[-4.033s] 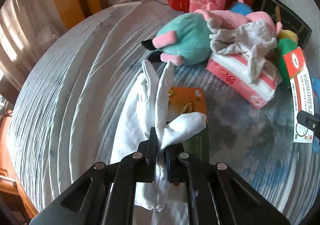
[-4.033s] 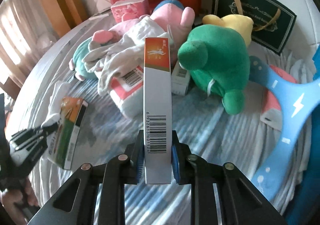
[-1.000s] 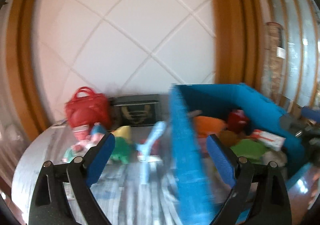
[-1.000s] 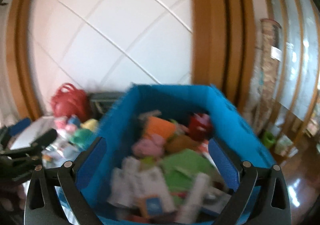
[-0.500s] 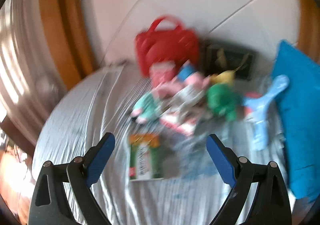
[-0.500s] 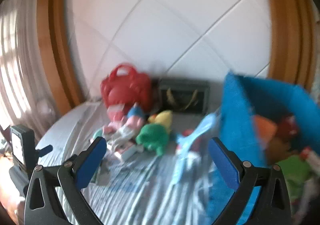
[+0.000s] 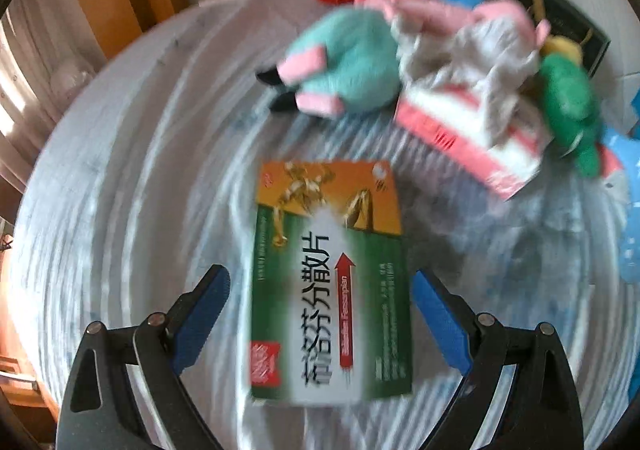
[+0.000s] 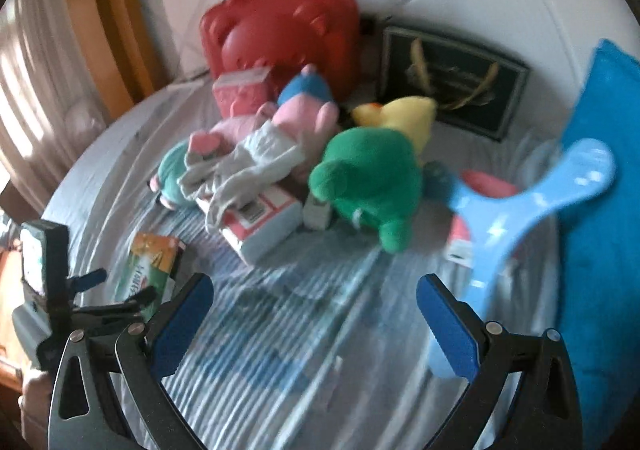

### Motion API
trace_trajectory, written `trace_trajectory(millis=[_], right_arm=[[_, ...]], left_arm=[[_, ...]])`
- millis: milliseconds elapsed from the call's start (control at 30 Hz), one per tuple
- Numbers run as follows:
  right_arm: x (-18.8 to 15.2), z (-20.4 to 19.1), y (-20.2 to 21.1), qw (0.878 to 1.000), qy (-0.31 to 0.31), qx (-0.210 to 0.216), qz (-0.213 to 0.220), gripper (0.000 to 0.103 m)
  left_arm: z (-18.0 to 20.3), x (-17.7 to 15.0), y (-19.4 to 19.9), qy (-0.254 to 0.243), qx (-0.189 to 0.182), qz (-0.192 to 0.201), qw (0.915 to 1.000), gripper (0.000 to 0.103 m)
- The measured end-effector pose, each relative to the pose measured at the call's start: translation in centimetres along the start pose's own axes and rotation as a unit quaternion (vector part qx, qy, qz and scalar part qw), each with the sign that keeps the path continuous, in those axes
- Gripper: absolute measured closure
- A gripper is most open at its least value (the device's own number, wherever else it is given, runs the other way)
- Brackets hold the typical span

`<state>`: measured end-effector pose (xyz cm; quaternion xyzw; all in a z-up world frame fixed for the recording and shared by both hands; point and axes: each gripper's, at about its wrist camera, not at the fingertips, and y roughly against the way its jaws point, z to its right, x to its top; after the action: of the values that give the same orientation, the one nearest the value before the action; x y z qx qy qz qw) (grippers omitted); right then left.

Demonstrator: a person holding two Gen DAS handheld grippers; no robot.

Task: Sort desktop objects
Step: 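Grasp the green-orange ibuprofen box with left tool while right tool grasps white glove and pink box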

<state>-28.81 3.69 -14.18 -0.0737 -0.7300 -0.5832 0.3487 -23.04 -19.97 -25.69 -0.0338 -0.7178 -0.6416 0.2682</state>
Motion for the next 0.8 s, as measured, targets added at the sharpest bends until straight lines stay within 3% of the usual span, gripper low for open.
trace_trajectory(millis=[67,300,500,600,800], right_arm=[[0.5,-0.7,-1.8,1.0,0.013,0.012,-0.013,0.0],[3.1,-4.2,-8.6,0.995,0.072,0.055,-0.049,0.0],[4.6,-6.3,-14.1,0.987,0.134,0.043,-0.08,0.0],[5.3,-7.2,-16.7,0.982,0.162,0.036,-0.092,0.0],[5.6,-8.4,-18.1,0.975,0.204,0.014,-0.087,0.0]], left_arm=[[0.0,-0.2,-1.7,0.003,-0.011,-0.028,0.9995,0.015],[-1.7,1.8,-0.4,0.043,-0.022,0.012,0.9988,0.016],[-2.5,3.2,0.7,0.078,-0.054,0.001,0.9955,0.016],[-1.8,3.1,0.2,0.078,-0.041,-0.008,0.9961,0.016],[0.3,2.6,-2.1,0.054,0.002,-0.03,0.9981,0.016]])
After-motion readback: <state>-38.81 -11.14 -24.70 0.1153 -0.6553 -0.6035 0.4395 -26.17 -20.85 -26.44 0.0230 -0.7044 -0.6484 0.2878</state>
